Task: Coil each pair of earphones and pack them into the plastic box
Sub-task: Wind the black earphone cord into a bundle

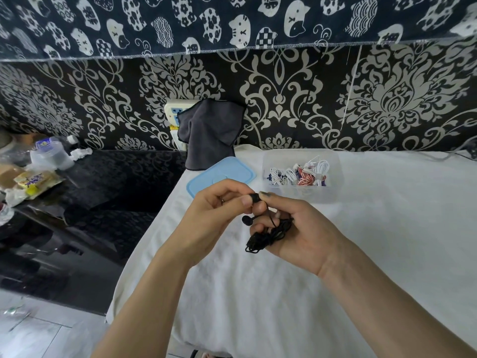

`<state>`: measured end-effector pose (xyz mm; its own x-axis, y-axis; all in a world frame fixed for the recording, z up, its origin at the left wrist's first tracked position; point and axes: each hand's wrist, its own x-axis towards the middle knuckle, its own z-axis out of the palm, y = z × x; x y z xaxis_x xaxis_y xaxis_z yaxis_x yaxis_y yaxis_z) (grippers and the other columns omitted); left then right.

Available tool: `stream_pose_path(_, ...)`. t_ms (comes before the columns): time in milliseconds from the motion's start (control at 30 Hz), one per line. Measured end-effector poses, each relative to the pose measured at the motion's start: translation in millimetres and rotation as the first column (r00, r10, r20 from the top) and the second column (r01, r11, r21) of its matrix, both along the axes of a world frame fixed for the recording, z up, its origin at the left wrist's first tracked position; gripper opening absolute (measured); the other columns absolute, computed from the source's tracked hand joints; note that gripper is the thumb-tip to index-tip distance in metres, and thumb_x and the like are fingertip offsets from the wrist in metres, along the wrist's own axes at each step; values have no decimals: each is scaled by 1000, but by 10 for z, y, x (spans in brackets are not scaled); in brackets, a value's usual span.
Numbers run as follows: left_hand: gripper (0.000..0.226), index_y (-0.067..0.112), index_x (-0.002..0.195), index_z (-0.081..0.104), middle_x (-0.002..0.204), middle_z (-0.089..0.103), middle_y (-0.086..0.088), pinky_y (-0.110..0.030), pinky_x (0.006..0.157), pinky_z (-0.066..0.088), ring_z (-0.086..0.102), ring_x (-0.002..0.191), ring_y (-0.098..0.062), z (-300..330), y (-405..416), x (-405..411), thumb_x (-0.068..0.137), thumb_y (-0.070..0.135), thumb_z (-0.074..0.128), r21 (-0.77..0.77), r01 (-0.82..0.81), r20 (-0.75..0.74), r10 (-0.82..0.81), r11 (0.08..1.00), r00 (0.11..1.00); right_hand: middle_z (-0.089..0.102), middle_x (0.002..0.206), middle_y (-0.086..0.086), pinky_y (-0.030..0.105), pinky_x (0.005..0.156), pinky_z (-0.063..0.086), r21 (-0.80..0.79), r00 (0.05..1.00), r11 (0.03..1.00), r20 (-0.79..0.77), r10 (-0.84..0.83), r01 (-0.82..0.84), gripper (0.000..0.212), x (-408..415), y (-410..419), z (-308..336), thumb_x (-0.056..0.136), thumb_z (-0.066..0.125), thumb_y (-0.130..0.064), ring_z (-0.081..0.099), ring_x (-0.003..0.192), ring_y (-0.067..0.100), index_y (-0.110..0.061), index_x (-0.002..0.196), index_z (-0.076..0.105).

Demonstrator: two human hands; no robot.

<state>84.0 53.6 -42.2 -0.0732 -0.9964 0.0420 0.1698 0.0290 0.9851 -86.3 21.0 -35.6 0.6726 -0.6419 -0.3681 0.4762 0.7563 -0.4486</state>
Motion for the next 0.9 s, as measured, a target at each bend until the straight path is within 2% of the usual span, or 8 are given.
stream_pose_path(133,7,6,95,64,84,72,-11,-26,85,53,69,83,-21,24,0,-35,92,8,58,38,45,-74,-42,998,996,54,69,6,25,61,43,-30,1000,1000,-19,-8,8,7,1,-2,-2,80,68,-9,37,48,11,-8,77,62)
stream_pose_path(300,4,7,94,59,82,70,-10,-23,82,52,69,82,-19,52,-19,-70,91,8,59,72,49,-105,-41,996,994,54,70,4,25,61,43,11,1000,1000,7,-17,17,7,4,-10,-20,83,68,-9,37,48,11,-6,87,64)
stream_pose_path(367,5,9,93,55,82,67,-9,-24,83,51,68,82,-19,53,-19,-92,92,5,59,34,19,-76,-16,999,997,54,71,4,25,61,45,41,999,999,26,-22,21,7,-1,-18,-26,84,68,-9,38,49,11,-4,88,68)
stream_pose_path(433,10,10,93,54,82,65,-5,-27,84,51,67,83,-21,58,-10,-105,93,2,59,-34,-19,1,19,999,1000,56,72,4,26,62,46,56,1000,998,25,-14,13,8,-2,-12,-22,84,69,-9,39,51,12,-3,82,72)
stream_pose_path(533,14,10,90,60,85,68,-1,-27,82,52,66,84,-17,89,3,-130,93,-4,62,-147,-81,125,100,986,987,57,70,3,25,65,43,73,999,997,34,-7,4,12,4,14,2,86,67,-10,39,51,11,-5,78,75)
stream_pose_path(700,11,5,92,69,89,74,-5,-28,81,57,72,87,-17,89,14,-172,91,-6,67,-239,-166,238,223,957,945,57,67,1,24,67,41,55,999,997,24,-48,47,15,-9,27,38,86,68,-11,38,53,10,-7,75,76)
stream_pose_path(800,12,5,92,71,93,74,-8,-30,85,57,73,90,-20,72,13,-197,89,-7,69,-282,-192,259,267,940,928,55,67,1,24,66,40,55,997,996,45,-67,64,15,-7,33,52,86,67,-10,38,53,10,-7,75,77)
stream_pose_path(900,14,4,88,69,91,73,-1,-26,82,56,73,86,-16,75,13,-231,88,-10,68,-291,-193,226,263,937,938,54,65,0,24,64,44,44,995,997,68,-70,67,16,-9,41,49,88,66,-12,43,56,11,-8,76,76)
